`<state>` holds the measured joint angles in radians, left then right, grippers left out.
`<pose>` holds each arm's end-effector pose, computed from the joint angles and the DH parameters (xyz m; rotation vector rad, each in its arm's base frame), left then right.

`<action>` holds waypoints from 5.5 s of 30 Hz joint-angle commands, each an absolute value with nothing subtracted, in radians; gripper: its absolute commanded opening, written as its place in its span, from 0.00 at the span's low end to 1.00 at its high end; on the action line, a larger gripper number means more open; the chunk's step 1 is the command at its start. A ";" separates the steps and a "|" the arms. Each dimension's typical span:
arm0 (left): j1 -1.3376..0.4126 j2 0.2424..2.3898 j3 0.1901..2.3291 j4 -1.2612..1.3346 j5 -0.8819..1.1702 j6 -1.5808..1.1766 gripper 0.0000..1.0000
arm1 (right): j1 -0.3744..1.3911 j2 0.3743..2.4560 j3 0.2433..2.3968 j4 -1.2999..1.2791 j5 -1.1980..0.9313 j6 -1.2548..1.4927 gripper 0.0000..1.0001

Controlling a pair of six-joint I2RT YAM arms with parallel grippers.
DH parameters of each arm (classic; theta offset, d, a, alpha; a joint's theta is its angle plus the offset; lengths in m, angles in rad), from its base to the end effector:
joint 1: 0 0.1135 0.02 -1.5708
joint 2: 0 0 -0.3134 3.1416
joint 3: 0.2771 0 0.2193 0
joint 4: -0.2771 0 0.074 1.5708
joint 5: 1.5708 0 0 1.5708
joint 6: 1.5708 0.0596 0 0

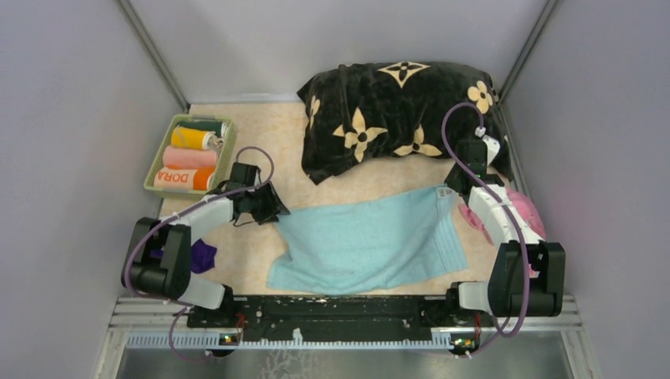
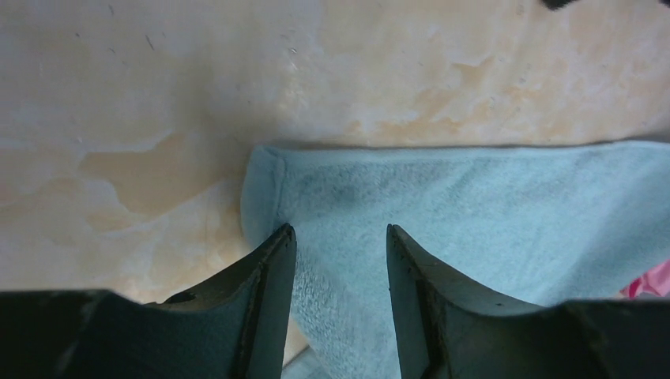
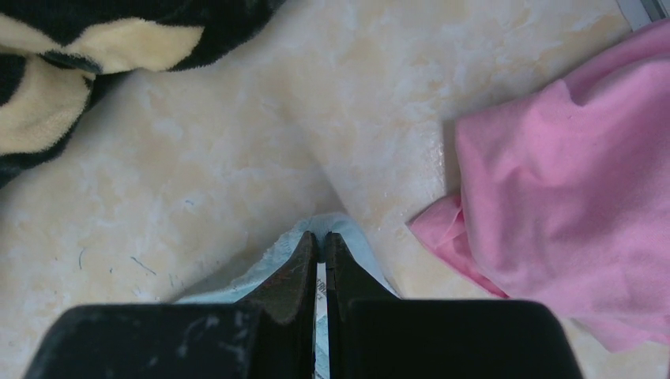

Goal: Roll the towels
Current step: Flatten out the towel at the center of the board, then fold the towel at the center of the board.

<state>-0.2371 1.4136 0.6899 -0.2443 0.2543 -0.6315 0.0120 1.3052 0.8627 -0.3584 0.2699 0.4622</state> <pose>0.2331 -0.0717 0.2198 -0.4120 2.5946 -0.6478 0.2457 -0.0129 0.2854 0.6459 2.2456 -0.0859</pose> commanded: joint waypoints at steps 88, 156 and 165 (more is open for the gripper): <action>-0.189 1.867 1.497 -0.522 -0.199 -0.008 0.00 | -0.090 1.470 1.069 -0.282 0.140 0.457 0.00; -0.155 1.433 1.070 -0.302 -0.199 -0.141 0.00 | -0.124 1.105 0.739 -0.349 0.064 0.546 0.00; -0.153 1.476 1.117 -0.092 -0.184 0.008 0.00 | -0.124 1.213 0.884 -0.285 0.095 0.558 0.00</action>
